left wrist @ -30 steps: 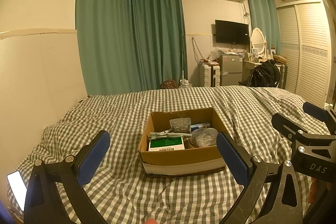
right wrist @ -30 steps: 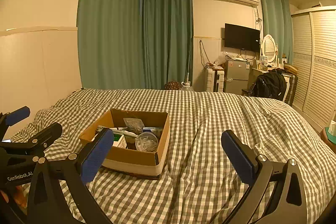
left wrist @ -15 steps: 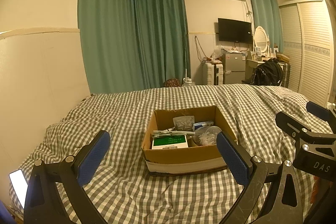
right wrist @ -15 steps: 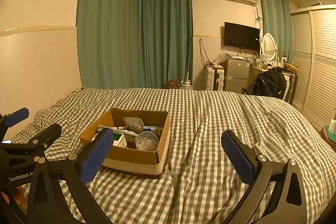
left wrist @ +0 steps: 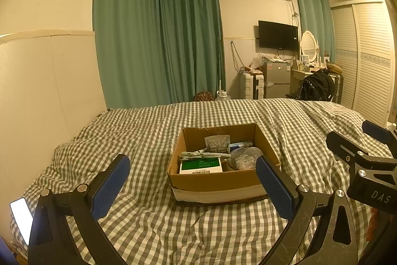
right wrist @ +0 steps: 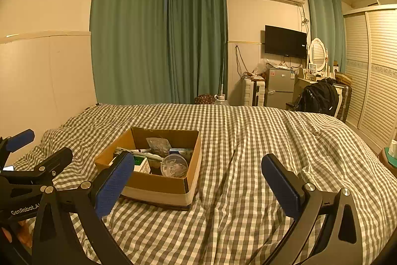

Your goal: Organize objects

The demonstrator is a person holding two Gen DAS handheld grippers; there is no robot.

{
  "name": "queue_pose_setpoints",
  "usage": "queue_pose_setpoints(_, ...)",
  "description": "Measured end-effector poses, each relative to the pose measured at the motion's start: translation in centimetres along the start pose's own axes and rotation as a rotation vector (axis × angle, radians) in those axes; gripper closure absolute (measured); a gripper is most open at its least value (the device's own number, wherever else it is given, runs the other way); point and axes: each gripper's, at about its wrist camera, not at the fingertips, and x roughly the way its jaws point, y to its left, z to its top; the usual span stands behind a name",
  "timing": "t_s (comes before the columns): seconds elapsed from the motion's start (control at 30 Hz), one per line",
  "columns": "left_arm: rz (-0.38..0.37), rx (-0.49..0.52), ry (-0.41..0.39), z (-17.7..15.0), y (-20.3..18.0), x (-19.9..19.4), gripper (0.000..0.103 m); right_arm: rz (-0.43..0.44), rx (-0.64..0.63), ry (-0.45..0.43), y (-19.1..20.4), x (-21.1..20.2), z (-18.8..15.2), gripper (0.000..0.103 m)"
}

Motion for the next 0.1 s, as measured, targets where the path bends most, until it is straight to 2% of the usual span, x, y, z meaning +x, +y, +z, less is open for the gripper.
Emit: queue_pose_setpoints(0.1, 0.005, -0.004, -0.006, -0.04, 0.13, -0.06, 0.000, 0.001, -0.001, 0.003, 0.00, -0.02, -0.05, 0.000)
